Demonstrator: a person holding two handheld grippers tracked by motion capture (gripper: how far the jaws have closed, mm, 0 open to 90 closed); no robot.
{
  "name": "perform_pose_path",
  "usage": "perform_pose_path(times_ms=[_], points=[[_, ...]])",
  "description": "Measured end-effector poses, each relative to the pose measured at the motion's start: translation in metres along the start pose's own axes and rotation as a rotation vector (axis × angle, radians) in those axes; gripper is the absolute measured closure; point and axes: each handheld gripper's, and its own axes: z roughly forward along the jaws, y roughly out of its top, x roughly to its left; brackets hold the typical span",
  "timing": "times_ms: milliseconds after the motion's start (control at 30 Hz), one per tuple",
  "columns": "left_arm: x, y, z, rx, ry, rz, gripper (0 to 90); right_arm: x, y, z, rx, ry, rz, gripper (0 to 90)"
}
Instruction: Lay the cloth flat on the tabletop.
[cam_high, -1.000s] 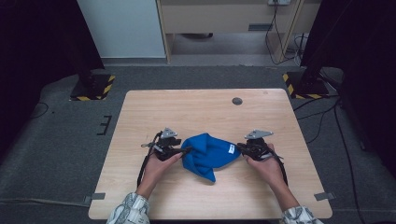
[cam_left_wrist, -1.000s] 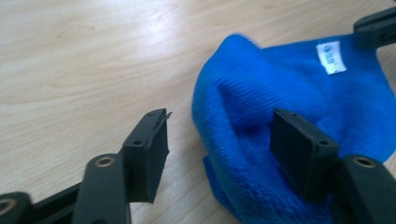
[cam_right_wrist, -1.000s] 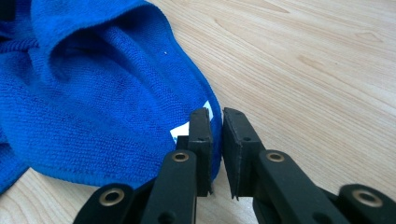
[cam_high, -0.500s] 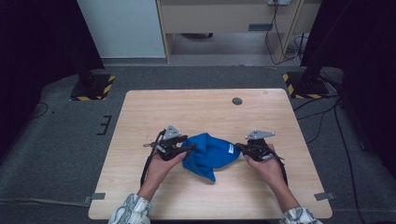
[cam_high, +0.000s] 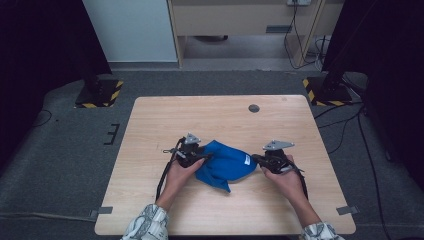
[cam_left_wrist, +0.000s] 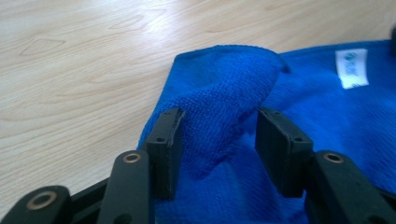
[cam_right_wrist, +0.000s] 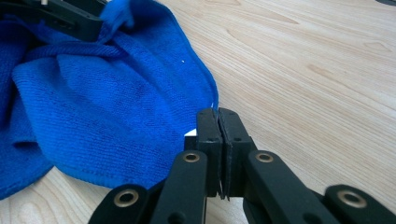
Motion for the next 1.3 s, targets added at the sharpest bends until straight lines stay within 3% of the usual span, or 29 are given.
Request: perform_pose_path(times_ms=[67, 233, 333, 433, 533, 733, 833, 900, 1000, 1133, 1300], points=[[0.003, -0.001, 0.001, -0.003, -0.003, -0.012, 50.2, -0.001, -0.001, 0.000, 0.000, -0.002, 0.007, 88.4], [0.000, 0.003, -0.004, -0.040, -0.005, 0.005, 43.1, -0.002, 0.000, -0.001, 0.000, -0.004, 0.015, 88.3], [-0.004, 0.007, -0.007, -0.060, 0.012, 0.030, 34.6, -0.002, 0.000, -0.001, -0.004, -0.005, 0.012, 88.0], [-0.011, 0.013, -0.010, -0.078, 0.048, 0.073, 32.7, -0.002, 0.000, -0.001, -0.004, -0.005, 0.012, 88.0], [-0.014, 0.020, -0.010, -0.090, 0.047, 0.079, 32.6, -0.002, 0.000, -0.001, -0.005, -0.006, 0.016, 88.0], [-0.024, 0.032, 0.001, -0.062, 0.055, 0.097, 34.0, -0.003, 0.000, -0.001, -0.005, -0.001, 0.014, 88.2], [-0.026, 0.034, 0.014, -0.024, 0.029, 0.090, 28.4, -0.004, 0.000, -0.001, -0.005, 0.003, 0.016, 88.1], [-0.028, 0.035, 0.024, 0.010, 0.073, 0.107, 25.7, -0.003, 0.000, -0.001, -0.004, 0.005, 0.018, 88.1], [-0.027, 0.035, 0.033, 0.043, 0.103, 0.104, 25.2, -0.003, 0.000, -0.002, -0.004, 0.010, 0.018, 88.0], [-0.025, 0.035, 0.039, 0.075, 0.169, 0.099, 36.9, -0.004, 0.000, -0.003, -0.009, 0.009, 0.023, 88.0], [-0.017, 0.036, 0.031, 0.051, 0.151, 0.057, 55.5, -0.007, 0.000, -0.006, -0.016, 0.004, 0.031, 88.4]])
